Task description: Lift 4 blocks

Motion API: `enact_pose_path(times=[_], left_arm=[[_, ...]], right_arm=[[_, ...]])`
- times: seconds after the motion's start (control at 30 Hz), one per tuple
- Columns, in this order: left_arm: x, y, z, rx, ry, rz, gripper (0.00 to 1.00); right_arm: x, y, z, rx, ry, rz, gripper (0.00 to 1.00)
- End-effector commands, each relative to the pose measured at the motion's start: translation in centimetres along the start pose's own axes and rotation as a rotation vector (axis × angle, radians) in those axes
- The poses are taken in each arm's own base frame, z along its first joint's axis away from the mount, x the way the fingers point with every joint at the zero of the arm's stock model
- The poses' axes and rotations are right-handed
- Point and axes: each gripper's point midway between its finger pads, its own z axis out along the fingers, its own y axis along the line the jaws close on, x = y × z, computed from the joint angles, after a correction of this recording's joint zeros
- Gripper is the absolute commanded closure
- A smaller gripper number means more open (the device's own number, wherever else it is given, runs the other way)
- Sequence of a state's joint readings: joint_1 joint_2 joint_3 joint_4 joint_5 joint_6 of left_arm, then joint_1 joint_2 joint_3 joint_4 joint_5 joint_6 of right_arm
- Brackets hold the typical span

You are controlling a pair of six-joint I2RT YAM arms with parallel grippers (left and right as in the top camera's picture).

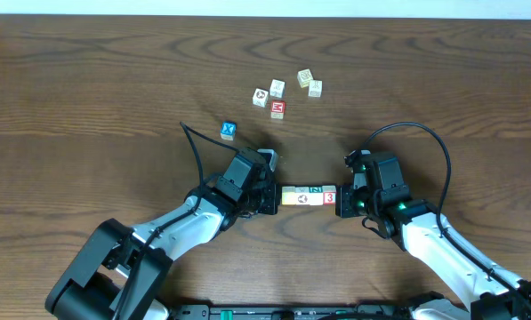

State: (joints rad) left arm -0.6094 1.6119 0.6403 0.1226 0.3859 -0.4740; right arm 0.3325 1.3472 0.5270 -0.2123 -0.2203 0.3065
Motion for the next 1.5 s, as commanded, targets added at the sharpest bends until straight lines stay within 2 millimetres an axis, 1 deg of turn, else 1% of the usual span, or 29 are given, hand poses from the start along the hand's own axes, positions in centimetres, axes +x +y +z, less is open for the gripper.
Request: enact_pose_path(times=[0.0, 0.4, 0.8, 1.07, 1.27, 1.47], left_arm=[[-1.6, -3.56, -0.8, 0.115, -0.021, 0.048, 0.93], [-1.59, -3.56, -0.79, 0.116, -0.017, -0.013, 0.92], [-1.41, -3.89, -0.84, 0.134, -0.006, -0.006, 0.93], [-2.13, -4.41, -1.04, 0.144, -0.021, 0.007, 0.93], [-2.05, -4.37, -1.06, 0.139, -0.013, 0.004, 0.93], [-2.02, -4.35, -1.06, 0.138, -0.012, 0.004, 0.93]], right_arm=[[-0.74, 3.79, -0.71, -0.151, 0.0, -0.033, 0.99], [-0.65, 3.77, -0.71, -0.151, 0.005, -0.005, 0.99], [-0.72, 3.86, -0.74, -0.155, 0.004, -0.001, 0.99], [-0.99, 3.99, -0.88, -0.156, 0.002, -0.001, 0.99], [-1.2, 4.11, -1.03, -0.156, 0.003, -0.01, 0.99], [-0.59, 4.23, -1.06, -0.166, 0.028, -0.03, 0.99]])
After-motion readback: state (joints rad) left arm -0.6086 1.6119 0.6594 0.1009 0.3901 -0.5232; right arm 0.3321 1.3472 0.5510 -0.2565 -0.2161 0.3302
